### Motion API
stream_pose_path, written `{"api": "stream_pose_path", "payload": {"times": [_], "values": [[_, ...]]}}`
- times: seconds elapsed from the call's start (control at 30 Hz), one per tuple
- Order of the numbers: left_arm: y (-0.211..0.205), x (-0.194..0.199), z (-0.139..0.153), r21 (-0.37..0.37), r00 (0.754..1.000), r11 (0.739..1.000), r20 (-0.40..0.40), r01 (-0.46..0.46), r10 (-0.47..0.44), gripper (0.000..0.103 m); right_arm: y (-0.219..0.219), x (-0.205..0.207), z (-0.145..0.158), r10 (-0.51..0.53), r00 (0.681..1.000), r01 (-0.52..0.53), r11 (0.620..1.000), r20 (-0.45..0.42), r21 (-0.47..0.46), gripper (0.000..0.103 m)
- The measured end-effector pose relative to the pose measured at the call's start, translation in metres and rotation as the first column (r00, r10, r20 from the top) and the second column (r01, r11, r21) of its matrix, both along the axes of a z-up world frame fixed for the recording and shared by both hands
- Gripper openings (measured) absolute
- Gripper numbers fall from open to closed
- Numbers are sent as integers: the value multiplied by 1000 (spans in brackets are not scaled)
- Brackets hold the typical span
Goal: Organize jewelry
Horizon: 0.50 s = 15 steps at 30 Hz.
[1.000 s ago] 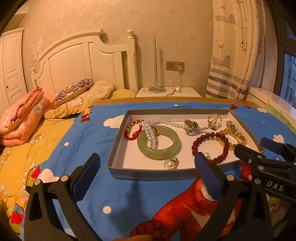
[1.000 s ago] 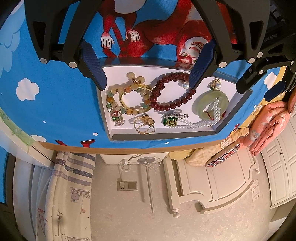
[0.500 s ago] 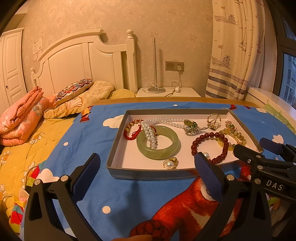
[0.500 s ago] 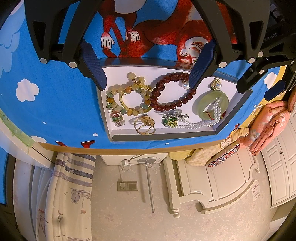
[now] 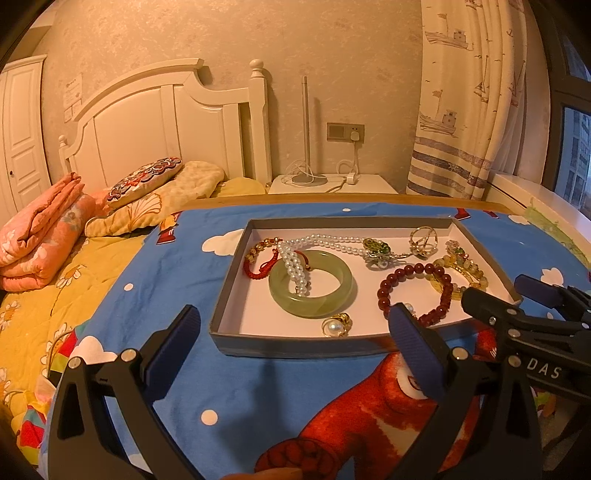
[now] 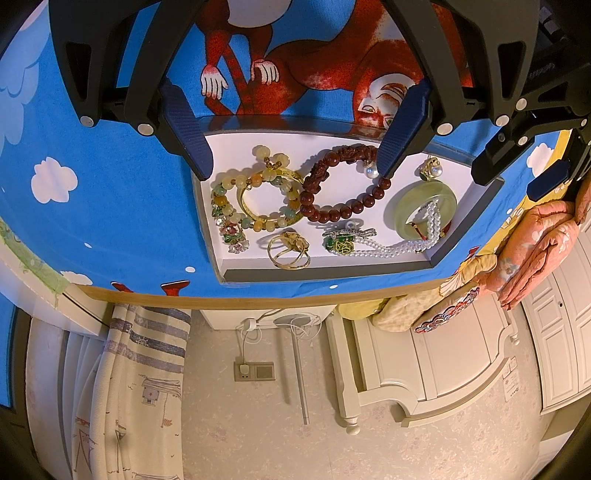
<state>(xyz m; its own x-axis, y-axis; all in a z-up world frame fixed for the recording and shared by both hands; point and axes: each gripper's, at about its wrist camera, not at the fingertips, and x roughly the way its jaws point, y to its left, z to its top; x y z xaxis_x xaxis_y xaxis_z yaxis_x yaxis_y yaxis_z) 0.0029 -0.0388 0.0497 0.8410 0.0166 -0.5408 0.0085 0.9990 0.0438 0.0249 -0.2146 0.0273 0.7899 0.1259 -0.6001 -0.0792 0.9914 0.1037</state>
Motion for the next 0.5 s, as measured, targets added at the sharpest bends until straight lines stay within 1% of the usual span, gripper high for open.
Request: {"api": "stream_pose_path", "payload": {"times": [0.13, 0.5], "values": [[1, 0, 1, -11, 1000, 1000, 2, -4, 4, 101, 0, 0, -1, 0, 1000, 0, 1000, 0, 0, 86], [0, 1, -1, -12, 1000, 1000, 0, 4, -4, 101, 0, 0, -1, -1, 1000, 1, 1000, -3, 1, 86]]}}
